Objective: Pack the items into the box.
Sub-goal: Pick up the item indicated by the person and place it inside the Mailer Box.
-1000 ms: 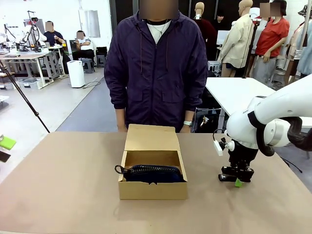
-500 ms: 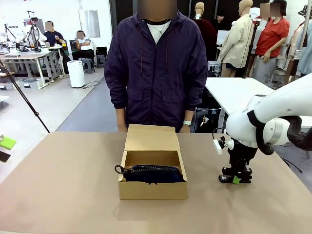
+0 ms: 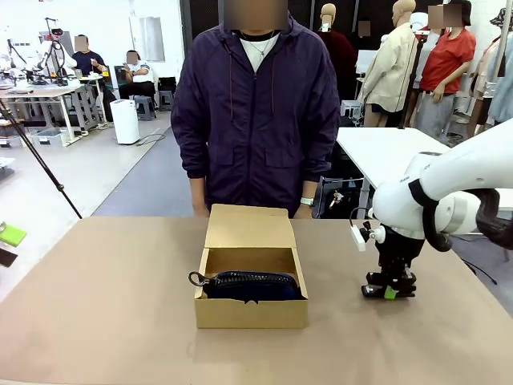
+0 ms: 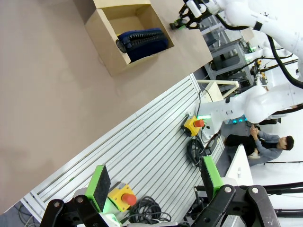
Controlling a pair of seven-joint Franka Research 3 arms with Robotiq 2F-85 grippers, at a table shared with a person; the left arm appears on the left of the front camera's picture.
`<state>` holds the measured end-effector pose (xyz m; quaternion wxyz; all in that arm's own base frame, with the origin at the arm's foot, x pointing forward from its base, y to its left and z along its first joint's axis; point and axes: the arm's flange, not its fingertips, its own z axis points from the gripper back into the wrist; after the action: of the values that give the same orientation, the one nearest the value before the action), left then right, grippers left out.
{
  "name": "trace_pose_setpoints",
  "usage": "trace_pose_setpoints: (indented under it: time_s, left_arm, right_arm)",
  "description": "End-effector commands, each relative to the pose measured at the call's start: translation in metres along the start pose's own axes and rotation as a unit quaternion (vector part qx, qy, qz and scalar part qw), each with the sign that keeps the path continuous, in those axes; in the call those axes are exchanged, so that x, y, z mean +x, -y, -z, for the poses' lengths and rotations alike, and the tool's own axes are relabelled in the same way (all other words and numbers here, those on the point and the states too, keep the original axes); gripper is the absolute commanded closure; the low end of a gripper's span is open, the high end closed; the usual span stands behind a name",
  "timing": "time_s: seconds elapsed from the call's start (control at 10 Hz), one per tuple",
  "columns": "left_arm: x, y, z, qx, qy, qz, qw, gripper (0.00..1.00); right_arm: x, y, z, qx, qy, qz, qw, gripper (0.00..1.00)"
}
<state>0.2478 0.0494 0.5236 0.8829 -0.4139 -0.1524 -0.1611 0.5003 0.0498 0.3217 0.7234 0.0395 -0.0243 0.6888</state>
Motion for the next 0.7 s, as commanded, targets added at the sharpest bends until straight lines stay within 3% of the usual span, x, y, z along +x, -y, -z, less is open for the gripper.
trace_pose_setpoints:
  time_s: [0.0,0.2,0.4,0.5,0.6]
  left_arm:
    - [-0.002,-0.002,-0.001,0.001,0.0,0.008,1.0,0.0]
    - [-0.002,-0.002,-0.001,0.001,0.0,0.008,1.0,0.0]
    - [-0.002,-0.002,-0.001,0.001,0.0,0.008,1.0,0.0]
    - [-0.002,-0.002,-0.001,0.001,0.0,0.008,1.0,0.0]
    - [-0.002,-0.002,-0.001,0.001,0.0,0.008,1.0,0.0]
  right_arm:
    - [0.004,-0.019,-0.084,-0.002,-0.041,0.02,0.999,1.0]
    - [-0.004,-0.024,-0.125,-0.003,-0.055,0.019,0.998,1.0]
    - [-0.012,-0.018,-0.126,-0.045,-0.033,0.061,0.997,1.0]
    - [-0.006,-0.034,-0.135,-0.012,-0.04,0.014,0.999,1.0]
    - [-0.006,-0.034,-0.135,-0.012,-0.04,0.014,0.999,1.0]
